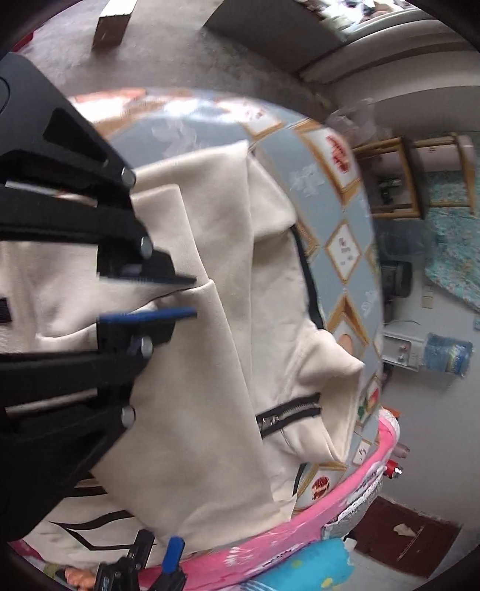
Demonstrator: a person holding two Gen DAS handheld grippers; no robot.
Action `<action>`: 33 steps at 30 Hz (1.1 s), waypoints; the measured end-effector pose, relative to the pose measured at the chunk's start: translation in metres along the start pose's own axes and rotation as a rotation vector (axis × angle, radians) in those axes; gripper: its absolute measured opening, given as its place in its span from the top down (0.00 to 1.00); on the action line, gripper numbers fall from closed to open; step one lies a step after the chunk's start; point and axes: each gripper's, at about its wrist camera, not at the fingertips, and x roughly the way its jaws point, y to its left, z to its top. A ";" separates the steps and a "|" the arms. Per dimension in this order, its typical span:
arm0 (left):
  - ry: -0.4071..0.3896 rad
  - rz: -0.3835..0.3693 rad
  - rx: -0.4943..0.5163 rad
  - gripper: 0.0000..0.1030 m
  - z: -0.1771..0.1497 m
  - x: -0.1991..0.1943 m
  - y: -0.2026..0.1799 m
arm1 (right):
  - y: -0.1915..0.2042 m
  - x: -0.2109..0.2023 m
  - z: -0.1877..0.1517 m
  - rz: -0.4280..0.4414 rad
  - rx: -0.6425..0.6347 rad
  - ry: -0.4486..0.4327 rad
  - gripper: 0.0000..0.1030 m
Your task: Fold large clothes
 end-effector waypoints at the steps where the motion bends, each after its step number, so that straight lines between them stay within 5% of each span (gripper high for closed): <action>1: -0.023 0.002 0.022 0.74 -0.004 -0.015 -0.004 | 0.002 -0.011 -0.007 0.004 0.010 -0.012 0.31; 4: -0.048 -0.004 0.080 0.59 -0.026 -0.056 -0.020 | 0.014 -0.035 -0.043 0.017 0.042 -0.017 0.26; 10: 0.004 -0.017 0.205 0.36 -0.124 -0.104 -0.062 | 0.041 -0.039 -0.116 0.007 0.092 0.035 0.25; 17: 0.047 0.102 0.248 0.33 -0.216 -0.092 -0.089 | 0.061 -0.028 -0.158 -0.142 0.079 0.004 0.18; 26: -0.032 0.056 0.141 0.33 -0.246 -0.151 -0.063 | 0.060 -0.035 -0.165 -0.141 0.089 -0.020 0.16; 33: 0.026 0.027 -0.006 0.33 -0.297 -0.172 -0.029 | 0.066 -0.032 -0.167 -0.165 0.054 -0.031 0.13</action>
